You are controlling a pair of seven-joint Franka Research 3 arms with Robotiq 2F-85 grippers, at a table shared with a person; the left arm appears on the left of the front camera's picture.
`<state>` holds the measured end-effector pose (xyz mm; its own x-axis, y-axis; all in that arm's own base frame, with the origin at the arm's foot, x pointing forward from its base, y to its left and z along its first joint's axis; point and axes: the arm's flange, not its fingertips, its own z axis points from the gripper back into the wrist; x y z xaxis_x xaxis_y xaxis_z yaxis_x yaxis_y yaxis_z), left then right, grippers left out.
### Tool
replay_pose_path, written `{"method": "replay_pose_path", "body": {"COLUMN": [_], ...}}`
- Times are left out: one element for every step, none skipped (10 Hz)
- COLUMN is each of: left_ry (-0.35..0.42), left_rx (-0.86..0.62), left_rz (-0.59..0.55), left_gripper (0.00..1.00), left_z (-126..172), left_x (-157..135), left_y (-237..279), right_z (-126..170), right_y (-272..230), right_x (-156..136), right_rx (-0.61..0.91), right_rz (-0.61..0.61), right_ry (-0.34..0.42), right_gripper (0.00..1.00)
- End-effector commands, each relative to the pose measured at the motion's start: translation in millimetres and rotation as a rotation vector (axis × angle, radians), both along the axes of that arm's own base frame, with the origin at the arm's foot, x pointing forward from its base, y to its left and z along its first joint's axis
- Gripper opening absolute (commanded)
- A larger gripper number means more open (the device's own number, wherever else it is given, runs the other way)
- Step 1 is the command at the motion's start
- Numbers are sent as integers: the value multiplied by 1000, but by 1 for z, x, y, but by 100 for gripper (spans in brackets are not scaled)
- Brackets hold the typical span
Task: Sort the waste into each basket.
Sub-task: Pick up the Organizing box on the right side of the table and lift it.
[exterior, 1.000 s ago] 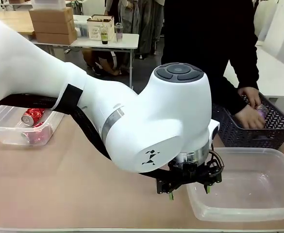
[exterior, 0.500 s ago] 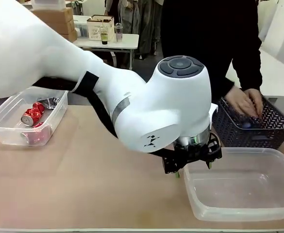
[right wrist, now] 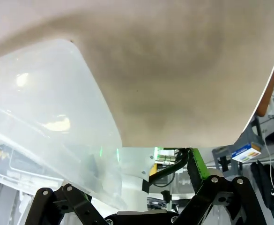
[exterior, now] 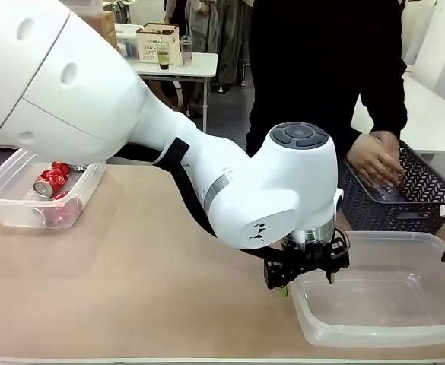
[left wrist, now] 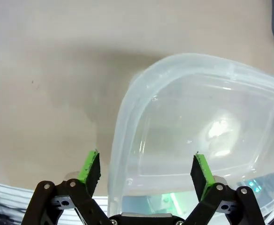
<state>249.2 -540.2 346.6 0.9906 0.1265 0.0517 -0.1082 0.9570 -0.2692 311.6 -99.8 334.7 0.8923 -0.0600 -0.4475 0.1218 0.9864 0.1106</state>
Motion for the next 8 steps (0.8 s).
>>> {"method": "replay_pose_path", "body": {"left_ry": [-13, -16, -13, -17, -14, -12, -12, -15], "left_rx": [7, 0, -7, -11, -7, -4, -5, -7], "left_rz": [-18, -17, -16, -6, -2, 3, 0, -1], "left_gripper": [40, 40, 0, 35, 0, 0, 2, 0], "left_z": [8, 9, 10, 10, 10, 10, 10, 11], "left_x": [3, 4, 3, 4, 4, 3, 3, 3], "left_y": [1, 3, 4, 6, 7, 9, 10, 11], "right_z": [0, 2, 4, 5, 6, 8, 10, 11], "right_y": [0, 3, 5, 6, 8, 10, 10, 10], "right_x": [-10, -14, -16, -17, -19, -20, -21, -22], "right_rx": [47, 54, 52, 31, 48, 54, 56, 61], "right_rz": [18, 4, -15, -42, -41, -39, -45, -50], "right_ry": [-21, -17, -6, 1, 0, 1, 1, -1], "right_gripper": [46, 46, 0, 41, 0, 0, 0, 0]}}
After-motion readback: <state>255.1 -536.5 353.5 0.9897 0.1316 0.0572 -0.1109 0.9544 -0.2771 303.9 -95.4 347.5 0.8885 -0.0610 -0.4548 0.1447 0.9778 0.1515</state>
